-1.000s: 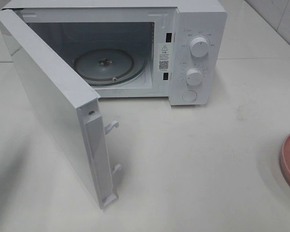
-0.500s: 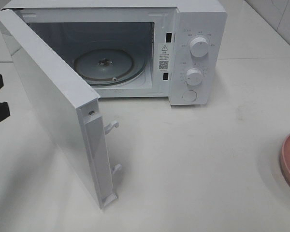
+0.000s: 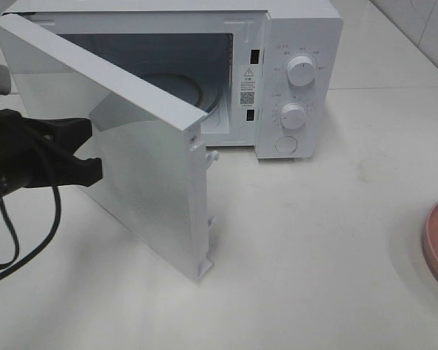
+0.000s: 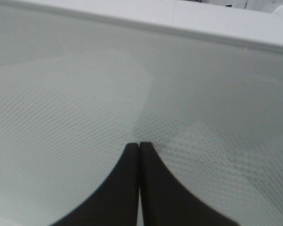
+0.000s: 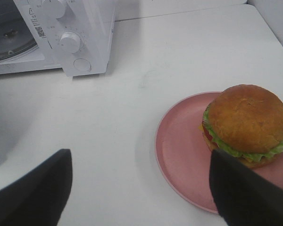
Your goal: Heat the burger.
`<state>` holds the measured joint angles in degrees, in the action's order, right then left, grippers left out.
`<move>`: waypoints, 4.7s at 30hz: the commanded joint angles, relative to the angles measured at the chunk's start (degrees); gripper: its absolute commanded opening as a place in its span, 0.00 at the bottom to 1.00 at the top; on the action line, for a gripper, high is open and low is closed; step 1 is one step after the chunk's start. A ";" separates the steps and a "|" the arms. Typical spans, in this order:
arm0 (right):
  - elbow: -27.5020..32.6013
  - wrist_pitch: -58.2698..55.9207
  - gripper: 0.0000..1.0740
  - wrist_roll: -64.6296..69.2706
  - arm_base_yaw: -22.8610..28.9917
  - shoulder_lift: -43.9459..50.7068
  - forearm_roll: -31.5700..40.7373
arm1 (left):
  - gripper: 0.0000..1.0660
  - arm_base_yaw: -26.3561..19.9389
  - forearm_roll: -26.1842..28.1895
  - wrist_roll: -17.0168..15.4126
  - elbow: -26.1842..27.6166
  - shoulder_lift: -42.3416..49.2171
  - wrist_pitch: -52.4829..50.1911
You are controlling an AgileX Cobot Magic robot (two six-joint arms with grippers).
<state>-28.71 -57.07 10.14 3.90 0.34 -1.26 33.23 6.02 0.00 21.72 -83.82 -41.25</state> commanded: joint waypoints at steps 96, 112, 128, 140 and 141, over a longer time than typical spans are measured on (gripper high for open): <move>0.06 -0.06 0.70 -0.40 -0.34 1.43 -0.06 | 0.94 7.68 14.78 16.10 35.81 -10.89 61.48; 0.06 -0.06 0.70 -0.46 -0.34 1.43 -0.06 | 0.94 2.46 -1.15 3.84 35.81 3.21 90.07; 0.06 -0.06 0.70 -0.46 -0.34 1.43 -0.06 | 0.94 -29.74 1.20 3.21 35.81 16.62 111.21; 0.06 -0.06 0.70 -0.40 -0.34 1.43 -0.06 | 0.94 -35.52 -0.92 1.89 26.07 34.26 112.99; 0.06 -0.06 0.70 -0.40 -0.34 1.43 -0.06 | 0.94 -35.52 -1.32 1.72 23.26 37.30 111.96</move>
<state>-28.71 -57.07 10.14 3.90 0.34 -1.26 -2.12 5.27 2.35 48.53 -50.31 69.67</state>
